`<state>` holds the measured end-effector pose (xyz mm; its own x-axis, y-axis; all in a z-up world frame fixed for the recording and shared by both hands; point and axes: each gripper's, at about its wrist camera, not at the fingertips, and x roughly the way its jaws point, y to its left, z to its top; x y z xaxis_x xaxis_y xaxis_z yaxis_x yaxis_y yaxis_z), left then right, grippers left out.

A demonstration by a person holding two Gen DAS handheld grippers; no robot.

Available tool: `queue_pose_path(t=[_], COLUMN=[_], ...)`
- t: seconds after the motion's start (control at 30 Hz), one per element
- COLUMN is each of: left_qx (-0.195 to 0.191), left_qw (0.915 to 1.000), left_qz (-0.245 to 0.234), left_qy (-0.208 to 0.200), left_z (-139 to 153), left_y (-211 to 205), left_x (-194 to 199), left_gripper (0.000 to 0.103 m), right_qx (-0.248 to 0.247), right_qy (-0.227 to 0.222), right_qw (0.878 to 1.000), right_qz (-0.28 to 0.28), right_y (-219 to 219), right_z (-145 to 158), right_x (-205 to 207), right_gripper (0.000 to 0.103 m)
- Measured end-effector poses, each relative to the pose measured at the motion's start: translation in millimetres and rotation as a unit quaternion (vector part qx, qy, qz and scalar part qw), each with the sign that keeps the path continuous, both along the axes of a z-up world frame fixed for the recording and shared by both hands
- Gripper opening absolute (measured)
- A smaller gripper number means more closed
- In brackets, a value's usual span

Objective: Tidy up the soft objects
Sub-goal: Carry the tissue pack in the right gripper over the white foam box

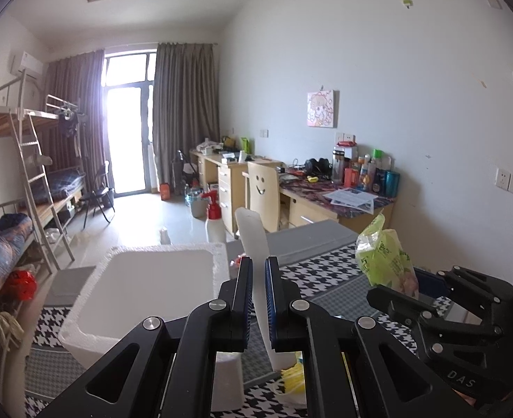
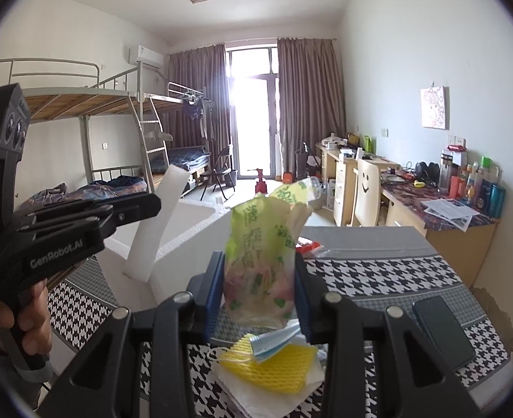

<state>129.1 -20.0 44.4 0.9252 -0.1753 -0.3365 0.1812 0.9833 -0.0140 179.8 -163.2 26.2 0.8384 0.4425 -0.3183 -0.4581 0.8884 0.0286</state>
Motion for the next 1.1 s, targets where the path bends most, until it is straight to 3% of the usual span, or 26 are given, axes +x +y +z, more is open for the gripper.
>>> queue_pose_path(t=[0.73,1.1], left_qx=[-0.001,-0.001], left_qw=[0.9982,0.9960], left_qz=[0.059,0.089], left_qy=[-0.012,0.003], left_z=[12,4], left_y=[29,46], left_x=[14,30], left_gripper=[0.008,0.008], right_qx=[0.009,0.006], right_qy=[-0.008,-0.006], right_qw=[0.999,0.998], right_qz=[0.032,0.057], right_y=[19,37], right_z=[12,15], right_x=[16,22], right_gripper=[0.041,0.041])
